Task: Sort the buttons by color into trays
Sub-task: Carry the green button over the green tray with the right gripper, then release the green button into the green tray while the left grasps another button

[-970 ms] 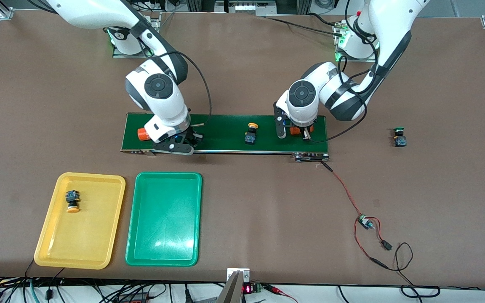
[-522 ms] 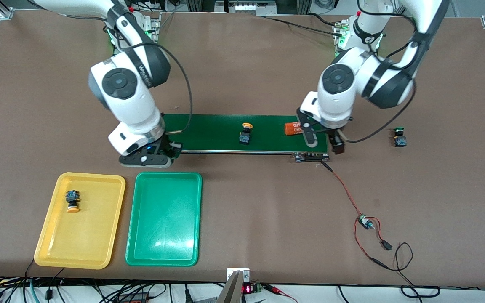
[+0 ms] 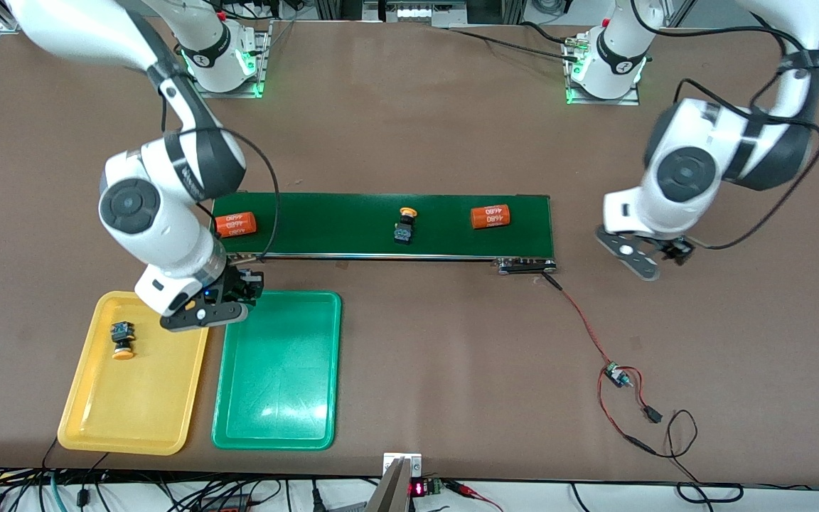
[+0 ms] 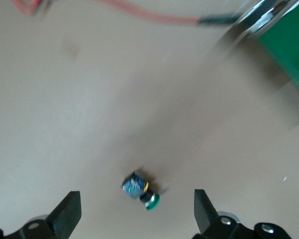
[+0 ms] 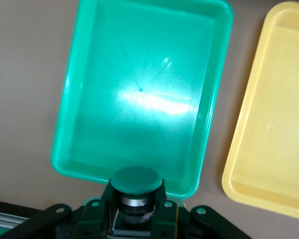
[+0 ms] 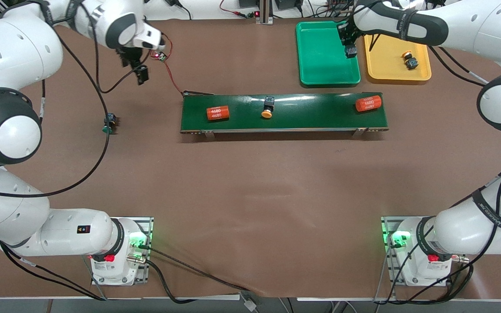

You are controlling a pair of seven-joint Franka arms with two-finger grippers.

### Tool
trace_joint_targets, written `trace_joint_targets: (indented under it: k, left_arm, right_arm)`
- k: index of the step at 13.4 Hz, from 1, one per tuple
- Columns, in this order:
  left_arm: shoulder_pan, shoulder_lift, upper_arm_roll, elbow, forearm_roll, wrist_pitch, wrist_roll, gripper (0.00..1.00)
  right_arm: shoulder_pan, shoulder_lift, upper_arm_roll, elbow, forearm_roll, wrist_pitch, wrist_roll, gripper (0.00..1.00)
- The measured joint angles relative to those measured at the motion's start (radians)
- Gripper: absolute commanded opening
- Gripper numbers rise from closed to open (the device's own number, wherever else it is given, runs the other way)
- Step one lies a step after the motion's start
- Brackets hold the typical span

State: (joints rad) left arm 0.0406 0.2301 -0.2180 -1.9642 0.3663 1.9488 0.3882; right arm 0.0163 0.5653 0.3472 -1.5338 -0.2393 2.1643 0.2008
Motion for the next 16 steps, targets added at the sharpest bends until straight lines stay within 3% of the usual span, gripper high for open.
trace_joint_targets:
  k: [2,6,10,11,13,14,16]
  left_arm:
    - [0.002,0.034,0.095,-0.008,-0.023,-0.008,-0.049,1.00]
    - [0.006,0.090,0.297,-0.007,-0.336,0.015,-0.081,1.00]
    - [0.008,0.104,0.363,-0.009,-0.337,0.089,-0.093,1.00]
    - [0.007,0.119,0.364,-0.021,-0.328,0.100,-0.098,1.00]
    - [0.004,0.150,0.364,-0.074,-0.327,0.169,-0.103,1.00]
    - [0.002,0.162,0.364,-0.111,-0.327,0.221,-0.103,1.00]
    - [0.002,0.188,0.368,-0.168,-0.325,0.305,-0.103,1.00]
  right_arm:
    - [0.000,0.062,-0.020,0.006,0.001,0.063,-0.105,0.09]
    - [0.000,0.161,-0.041,0.011,0.001,0.215,-0.238,0.09]
    - [-0.001,0.225,-0.066,0.015,0.001,0.354,-0.303,0.11]
    - [0.000,0.232,-0.066,0.017,0.001,0.363,-0.304,0.19]
    - [0.000,0.233,-0.066,0.019,0.001,0.370,-0.304,0.48]
    - [0.001,0.233,-0.066,0.021,0.001,0.374,-0.304,0.71]
    - [0.001,0.233,-0.066,0.025,0.001,0.376,-0.304,0.80]
